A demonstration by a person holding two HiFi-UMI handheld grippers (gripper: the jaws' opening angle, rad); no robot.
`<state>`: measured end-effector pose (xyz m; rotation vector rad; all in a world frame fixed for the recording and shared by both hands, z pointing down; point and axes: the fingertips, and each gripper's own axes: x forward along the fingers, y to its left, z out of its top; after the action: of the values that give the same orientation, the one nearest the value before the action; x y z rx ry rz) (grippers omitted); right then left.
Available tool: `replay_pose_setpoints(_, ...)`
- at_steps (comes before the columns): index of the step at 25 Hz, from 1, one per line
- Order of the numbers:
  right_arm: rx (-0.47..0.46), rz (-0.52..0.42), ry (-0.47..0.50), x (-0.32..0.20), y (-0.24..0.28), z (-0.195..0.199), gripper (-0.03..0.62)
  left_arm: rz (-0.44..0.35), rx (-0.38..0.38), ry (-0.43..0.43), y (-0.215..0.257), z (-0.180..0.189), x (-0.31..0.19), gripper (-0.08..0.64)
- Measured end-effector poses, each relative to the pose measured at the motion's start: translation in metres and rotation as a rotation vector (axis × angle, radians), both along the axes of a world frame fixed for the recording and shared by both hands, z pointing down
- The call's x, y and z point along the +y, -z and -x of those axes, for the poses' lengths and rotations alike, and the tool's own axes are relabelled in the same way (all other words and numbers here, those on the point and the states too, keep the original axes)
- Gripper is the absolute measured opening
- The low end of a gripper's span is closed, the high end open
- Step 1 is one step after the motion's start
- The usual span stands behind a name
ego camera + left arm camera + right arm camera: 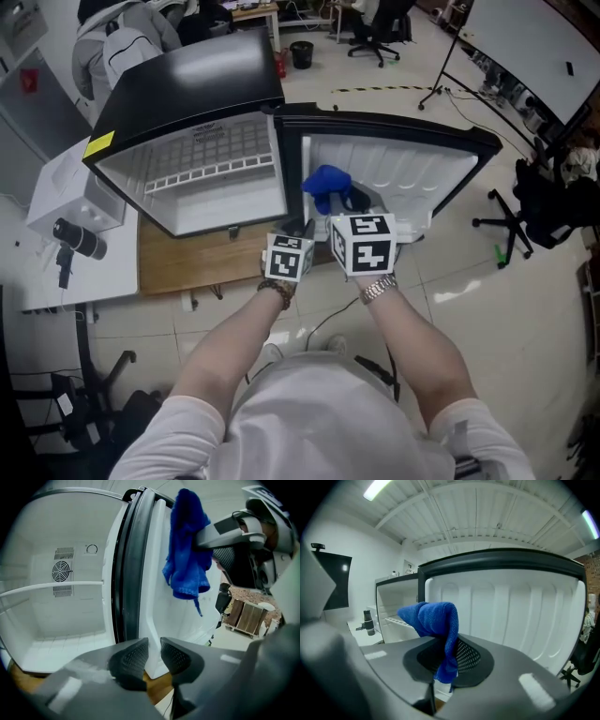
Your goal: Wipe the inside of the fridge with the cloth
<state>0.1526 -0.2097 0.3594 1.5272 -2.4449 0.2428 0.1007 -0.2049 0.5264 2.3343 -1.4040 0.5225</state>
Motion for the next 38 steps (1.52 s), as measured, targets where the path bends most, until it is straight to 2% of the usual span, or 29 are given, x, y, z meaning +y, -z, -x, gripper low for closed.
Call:
replay_pose_setpoints(7, -0.023, 0.007, -0.017, -0.016, -0.016, 0.017, 0.04, -0.003, 0.0, -0.013, -0.001, 0.001, 0.0, 0.089)
replay_pose_setpoints(14, -0.02, -0.027, -0.058, -0.018, -0.015, 0.0, 0.04, -0.002, -0.003, -0.015, -0.001, 0.001, 0.0, 0.09)
replay_pose_setpoints(38, 0.025, -0.044, -0.276, -0.018, -0.012, -0.137, 0.04, -0.005, -0.028, 0.026, -0.001, 0.004, 0.001, 0.083)
